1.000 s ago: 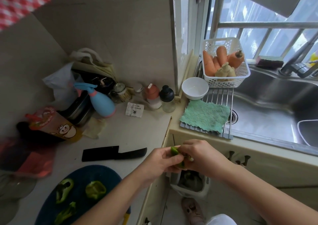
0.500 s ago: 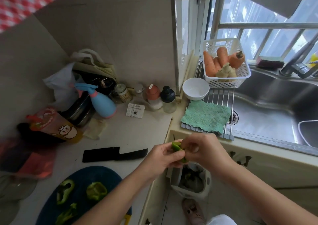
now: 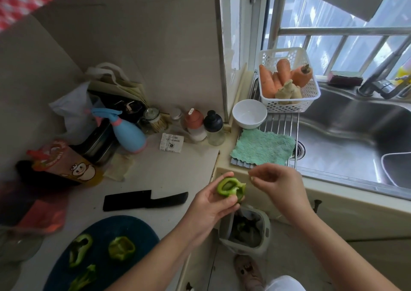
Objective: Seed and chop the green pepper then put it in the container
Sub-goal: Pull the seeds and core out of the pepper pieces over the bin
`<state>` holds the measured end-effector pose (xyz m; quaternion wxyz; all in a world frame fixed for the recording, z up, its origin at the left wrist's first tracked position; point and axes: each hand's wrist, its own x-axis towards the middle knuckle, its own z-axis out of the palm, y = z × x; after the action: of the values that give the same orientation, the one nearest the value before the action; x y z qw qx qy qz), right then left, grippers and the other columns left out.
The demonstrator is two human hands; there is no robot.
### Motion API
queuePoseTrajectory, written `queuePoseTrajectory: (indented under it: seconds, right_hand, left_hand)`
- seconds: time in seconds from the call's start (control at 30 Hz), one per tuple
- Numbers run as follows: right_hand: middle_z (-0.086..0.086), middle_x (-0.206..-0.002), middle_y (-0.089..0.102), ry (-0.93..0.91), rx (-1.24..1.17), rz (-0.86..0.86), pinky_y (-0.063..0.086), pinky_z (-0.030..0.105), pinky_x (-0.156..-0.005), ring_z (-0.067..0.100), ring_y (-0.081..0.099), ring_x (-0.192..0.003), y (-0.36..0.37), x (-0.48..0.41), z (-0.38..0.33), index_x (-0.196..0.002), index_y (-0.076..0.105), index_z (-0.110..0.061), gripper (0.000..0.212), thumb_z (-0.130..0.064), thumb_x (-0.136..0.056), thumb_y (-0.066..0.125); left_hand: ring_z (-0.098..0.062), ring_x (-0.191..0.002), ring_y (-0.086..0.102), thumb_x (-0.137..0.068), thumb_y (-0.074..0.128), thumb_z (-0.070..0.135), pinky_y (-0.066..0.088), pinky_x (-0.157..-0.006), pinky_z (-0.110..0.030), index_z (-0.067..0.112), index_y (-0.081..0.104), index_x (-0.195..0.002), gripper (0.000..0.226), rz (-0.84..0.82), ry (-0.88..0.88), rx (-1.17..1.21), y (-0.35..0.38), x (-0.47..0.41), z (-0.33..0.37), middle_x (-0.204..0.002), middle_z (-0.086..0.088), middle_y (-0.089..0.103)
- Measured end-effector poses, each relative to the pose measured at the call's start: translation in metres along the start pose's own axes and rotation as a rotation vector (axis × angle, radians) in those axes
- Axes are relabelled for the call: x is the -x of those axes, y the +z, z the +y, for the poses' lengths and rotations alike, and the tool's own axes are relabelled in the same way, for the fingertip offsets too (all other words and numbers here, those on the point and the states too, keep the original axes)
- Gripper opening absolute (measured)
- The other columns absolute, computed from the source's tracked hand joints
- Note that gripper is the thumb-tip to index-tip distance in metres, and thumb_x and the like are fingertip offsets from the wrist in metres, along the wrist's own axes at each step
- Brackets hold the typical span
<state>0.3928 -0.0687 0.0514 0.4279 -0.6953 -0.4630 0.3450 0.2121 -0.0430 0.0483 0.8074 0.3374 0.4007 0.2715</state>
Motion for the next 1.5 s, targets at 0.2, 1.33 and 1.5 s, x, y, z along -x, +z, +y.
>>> queuePoseTrajectory:
  seconds: [0.2,1.33,1.5]
  right_hand:
    - [-0.005,-0.096,0.074,-0.096,0.429,-0.161,0.043,0.011,-0.08,0.005,0.068,-0.088,0.005,-0.001,0.04,-0.099,0.076,-0.019,0.022,-0.006,-0.086,0.065]
    - [-0.002,-0.08,0.059,-0.653,0.484,-0.402,0.053,0.032,-0.061,0.014,0.057,-0.073,0.005,-0.007,0.019,-0.095,0.072,-0.016,0.013,-0.019,-0.082,0.07]
    - [-0.001,-0.077,0.059,-0.705,0.511,-0.368,0.054,0.033,-0.06,0.016,0.057,-0.07,0.005,-0.006,0.016,-0.088,0.072,-0.014,0.007,-0.017,-0.084,0.067]
  left_hand:
    - [-0.034,-0.111,0.062,-0.08,0.052,-0.019,0.055,-0.088,-0.035,0.019,0.062,-0.12,0.056,0.017,-0.075,0.111,-0.012,-0.002,-0.003,-0.129,-0.019,0.054]
    - [-0.028,-0.118,0.057,-0.078,0.058,0.0,0.051,-0.095,-0.035,0.014,0.042,-0.137,0.063,-0.076,-0.158,0.053,-0.008,-0.004,0.003,-0.132,-0.017,0.054]
    - [-0.031,-0.117,0.057,-0.075,0.066,0.01,0.053,-0.092,-0.037,0.011,0.044,-0.134,0.063,-0.1,-0.192,0.14,-0.01,-0.003,0.006,-0.127,-0.021,0.058]
